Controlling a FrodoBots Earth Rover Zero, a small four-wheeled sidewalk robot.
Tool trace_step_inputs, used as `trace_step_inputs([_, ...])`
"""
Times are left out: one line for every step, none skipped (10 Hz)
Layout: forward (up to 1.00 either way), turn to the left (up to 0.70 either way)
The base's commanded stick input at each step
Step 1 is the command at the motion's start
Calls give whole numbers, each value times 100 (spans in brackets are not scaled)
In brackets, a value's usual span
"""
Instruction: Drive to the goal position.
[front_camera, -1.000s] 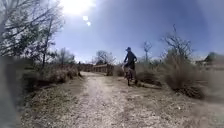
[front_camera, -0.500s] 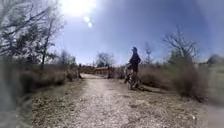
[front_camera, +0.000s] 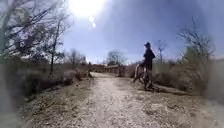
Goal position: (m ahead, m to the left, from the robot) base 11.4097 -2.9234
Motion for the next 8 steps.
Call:
trace_step_inputs([50,0])
trace_step_inputs([50,0])
trace_step_inputs([50,0])
trace_step_inputs([50,0])
trace_step_inputs([50,0])
trace_step_inputs([50,0])
trace_step_inputs([50,0])
trace_step_inputs([50,0])
